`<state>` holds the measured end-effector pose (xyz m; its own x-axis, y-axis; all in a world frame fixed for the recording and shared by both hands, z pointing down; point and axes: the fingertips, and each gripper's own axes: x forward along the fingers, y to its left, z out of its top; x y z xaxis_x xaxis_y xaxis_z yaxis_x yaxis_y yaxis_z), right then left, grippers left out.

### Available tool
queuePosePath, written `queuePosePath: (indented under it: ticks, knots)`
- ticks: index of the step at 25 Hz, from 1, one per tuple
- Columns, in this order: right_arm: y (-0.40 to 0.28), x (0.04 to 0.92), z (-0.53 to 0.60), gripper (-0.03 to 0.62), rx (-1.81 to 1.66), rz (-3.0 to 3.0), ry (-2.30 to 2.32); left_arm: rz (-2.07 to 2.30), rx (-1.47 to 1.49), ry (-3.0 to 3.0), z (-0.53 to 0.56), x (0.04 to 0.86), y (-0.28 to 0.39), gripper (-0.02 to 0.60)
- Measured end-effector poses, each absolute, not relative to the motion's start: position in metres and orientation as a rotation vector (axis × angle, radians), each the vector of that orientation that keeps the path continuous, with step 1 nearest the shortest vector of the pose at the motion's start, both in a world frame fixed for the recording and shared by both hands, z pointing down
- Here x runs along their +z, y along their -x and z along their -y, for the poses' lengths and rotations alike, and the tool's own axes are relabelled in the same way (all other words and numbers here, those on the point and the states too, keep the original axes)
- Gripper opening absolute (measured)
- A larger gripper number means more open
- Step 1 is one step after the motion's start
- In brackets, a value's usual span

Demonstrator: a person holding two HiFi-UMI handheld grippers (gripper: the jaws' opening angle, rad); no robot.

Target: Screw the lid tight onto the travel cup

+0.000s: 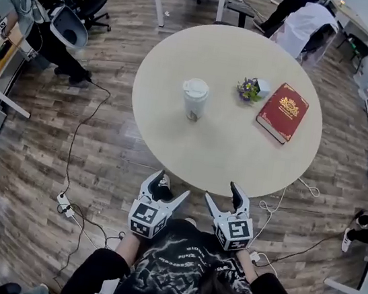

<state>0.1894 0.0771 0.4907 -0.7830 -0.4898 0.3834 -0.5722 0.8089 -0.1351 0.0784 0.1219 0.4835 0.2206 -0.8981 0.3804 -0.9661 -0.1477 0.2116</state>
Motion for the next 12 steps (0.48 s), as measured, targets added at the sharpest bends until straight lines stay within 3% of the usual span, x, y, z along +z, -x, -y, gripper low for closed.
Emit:
queuePosePath:
  ticks: [12]
  knots:
    - [-0.11,0.491,0.015,0.305,0.399,2.607,-0.933,1.523,0.263,-2.214,-0.012,0.488,-0.001,0.407]
